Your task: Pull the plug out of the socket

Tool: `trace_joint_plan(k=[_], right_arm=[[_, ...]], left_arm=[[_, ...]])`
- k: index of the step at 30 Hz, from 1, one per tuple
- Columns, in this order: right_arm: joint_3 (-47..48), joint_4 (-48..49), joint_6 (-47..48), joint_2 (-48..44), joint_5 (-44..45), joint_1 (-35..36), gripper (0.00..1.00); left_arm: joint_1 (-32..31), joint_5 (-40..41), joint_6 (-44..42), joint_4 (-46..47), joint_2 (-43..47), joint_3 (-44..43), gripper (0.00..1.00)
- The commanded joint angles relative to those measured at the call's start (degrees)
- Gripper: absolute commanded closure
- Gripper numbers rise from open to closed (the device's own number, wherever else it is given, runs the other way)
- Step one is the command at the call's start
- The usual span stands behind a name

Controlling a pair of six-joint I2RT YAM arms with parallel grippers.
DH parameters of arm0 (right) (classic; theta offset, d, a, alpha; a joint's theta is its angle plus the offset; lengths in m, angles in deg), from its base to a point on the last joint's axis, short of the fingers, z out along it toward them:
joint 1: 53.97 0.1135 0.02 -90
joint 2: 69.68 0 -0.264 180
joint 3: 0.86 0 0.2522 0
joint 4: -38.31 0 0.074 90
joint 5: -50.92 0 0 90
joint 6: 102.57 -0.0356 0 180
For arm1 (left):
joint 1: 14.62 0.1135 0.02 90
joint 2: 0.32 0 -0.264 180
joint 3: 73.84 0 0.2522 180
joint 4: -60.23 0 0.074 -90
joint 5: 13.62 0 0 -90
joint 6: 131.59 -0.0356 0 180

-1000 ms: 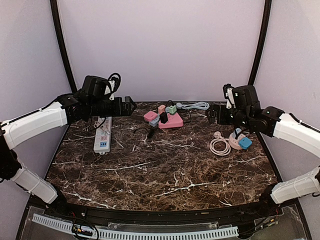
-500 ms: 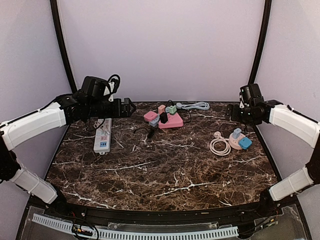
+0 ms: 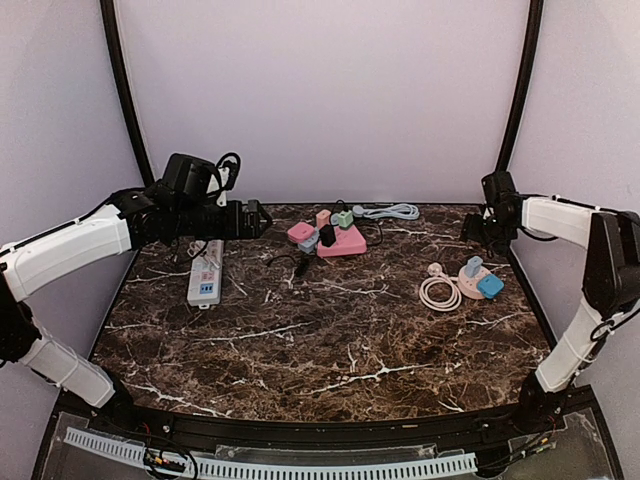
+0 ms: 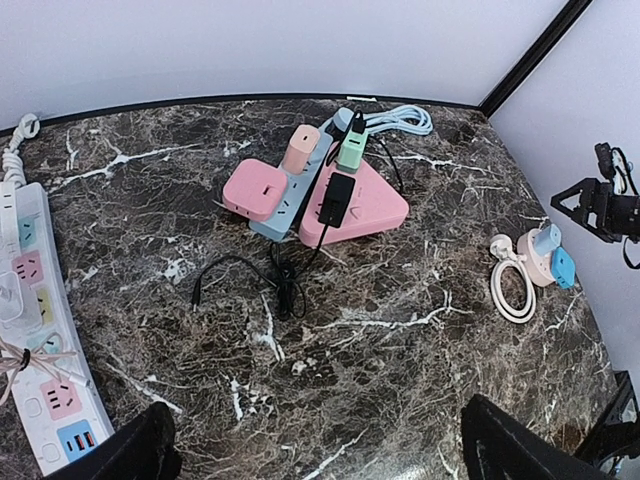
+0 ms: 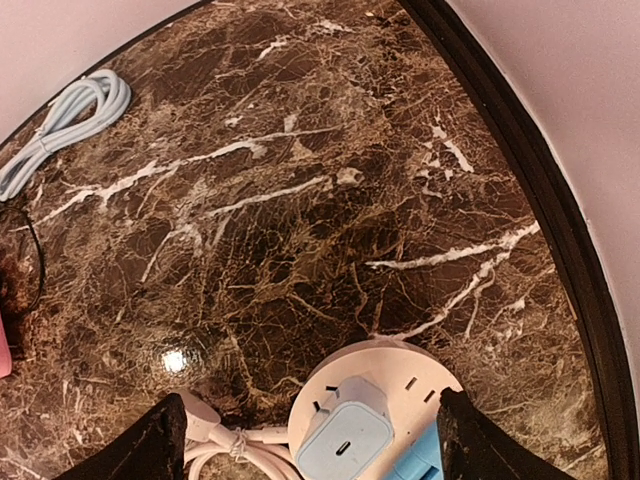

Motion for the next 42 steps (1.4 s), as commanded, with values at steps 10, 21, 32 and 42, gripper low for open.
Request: trace_joint_plan(k=[10, 21, 32, 42], right_arm=[[1.8, -3.0, -9.2, 6.2, 5.4, 1.0, 0.35], [1.5, -1.3, -8.3, 9.5, 4.4, 3.1, 0.5], [2.5, -3.0, -5.0, 8.8, 1.7, 8.2, 0.77], [0.8, -4.4, -4.4, 4.4, -1.5, 18.2, 0.9]], left_arm=[[0.2, -0.6, 0.0, -2.8, 1.8, -1.3, 0.01], [0.2, -0.6, 0.2, -1.9, 1.8, -0.7, 0.01], [0.2, -0.8, 1.1, -1.2, 1.6, 0.0, 0.01], [0.2, -2.1, 2.3, 0.0, 0.5, 0.5, 0.01]])
